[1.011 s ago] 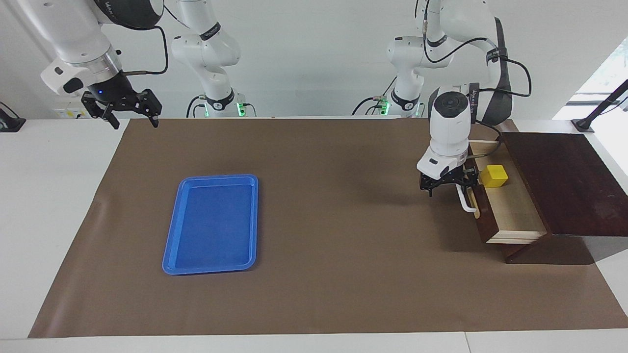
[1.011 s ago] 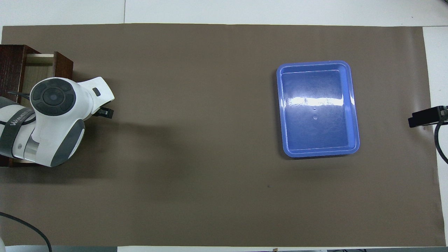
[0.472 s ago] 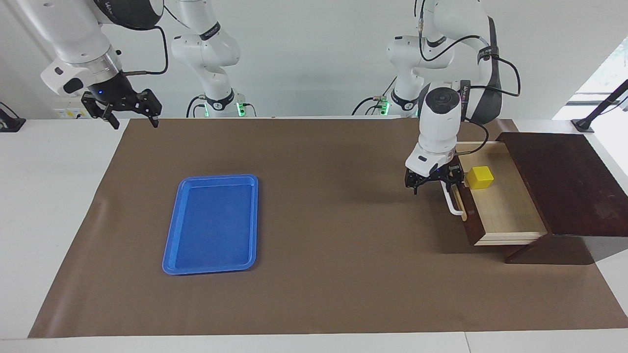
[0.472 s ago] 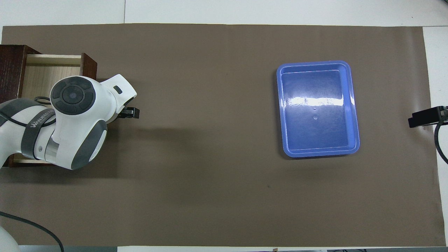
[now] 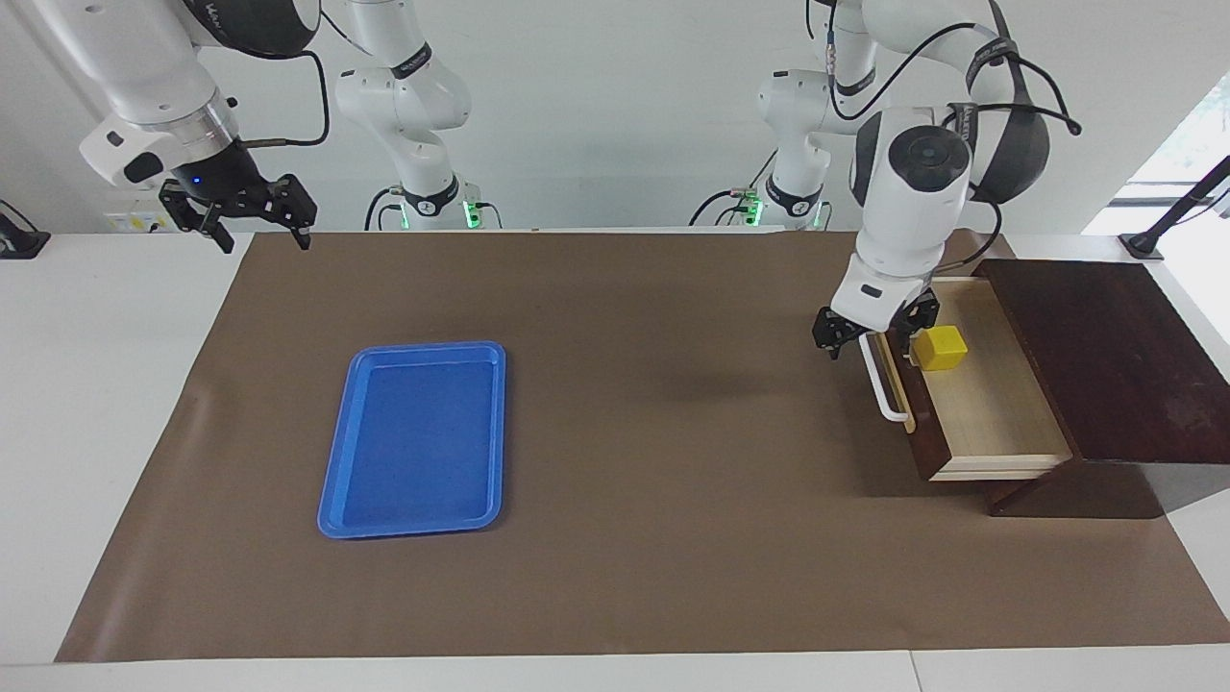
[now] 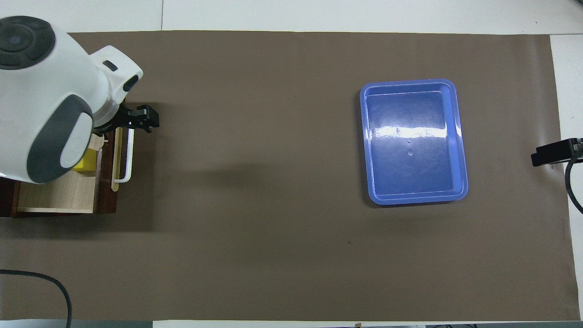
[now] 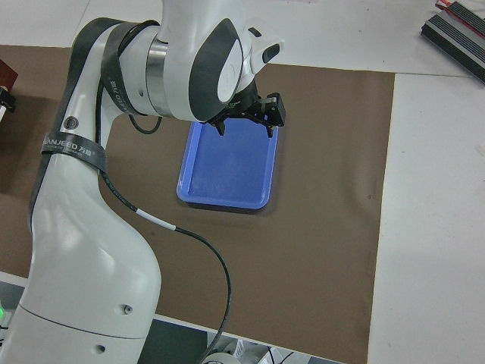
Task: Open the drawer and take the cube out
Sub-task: 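Lower the left gripper into the drawer onto the yellow cube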
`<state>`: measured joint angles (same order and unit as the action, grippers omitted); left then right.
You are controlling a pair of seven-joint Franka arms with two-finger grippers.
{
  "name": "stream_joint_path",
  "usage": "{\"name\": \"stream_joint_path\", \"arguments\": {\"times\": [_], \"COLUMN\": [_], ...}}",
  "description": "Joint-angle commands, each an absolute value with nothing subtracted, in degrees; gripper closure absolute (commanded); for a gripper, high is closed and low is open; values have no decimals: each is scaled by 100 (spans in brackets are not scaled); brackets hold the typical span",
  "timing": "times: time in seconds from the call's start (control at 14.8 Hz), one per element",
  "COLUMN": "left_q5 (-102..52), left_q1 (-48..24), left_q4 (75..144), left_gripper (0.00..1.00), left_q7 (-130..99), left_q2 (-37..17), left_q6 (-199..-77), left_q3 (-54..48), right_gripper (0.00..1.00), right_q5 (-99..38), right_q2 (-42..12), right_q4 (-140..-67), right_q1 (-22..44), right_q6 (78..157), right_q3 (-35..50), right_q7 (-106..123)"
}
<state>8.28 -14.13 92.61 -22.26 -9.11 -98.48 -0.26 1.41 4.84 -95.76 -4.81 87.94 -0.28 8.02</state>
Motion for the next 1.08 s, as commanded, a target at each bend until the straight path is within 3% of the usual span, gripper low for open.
{"name": "stream_joint_path", "arguments": {"times": [0.0, 0.27, 0.67, 1.01], "left_q5": [108, 79, 88, 97], "left_q1": [-662, -256, 132, 299], "left_q4": [9096, 9359, 11414, 11628], "left_gripper": [0, 0, 0, 0], "left_q7": [-2836, -4628, -6608, -7565], "left_q2": [-661, -476, 351, 246], "left_q6": [-9589, -9623, -11081, -11372], "left_q3": [9, 105, 105, 105], "right_gripper": [0, 0, 0, 0], "right_q5": [141, 141, 141, -139], "right_q2": [624, 624, 624, 738], "right_q4": [-9721, -9721, -9721, -9966], "right_q1": [-501, -510, -510, -510], "right_q6": [8807, 8789, 8815, 8920], "right_q3": [-9, -9, -9, -9], "right_q7": [747, 817, 940, 2045]}}
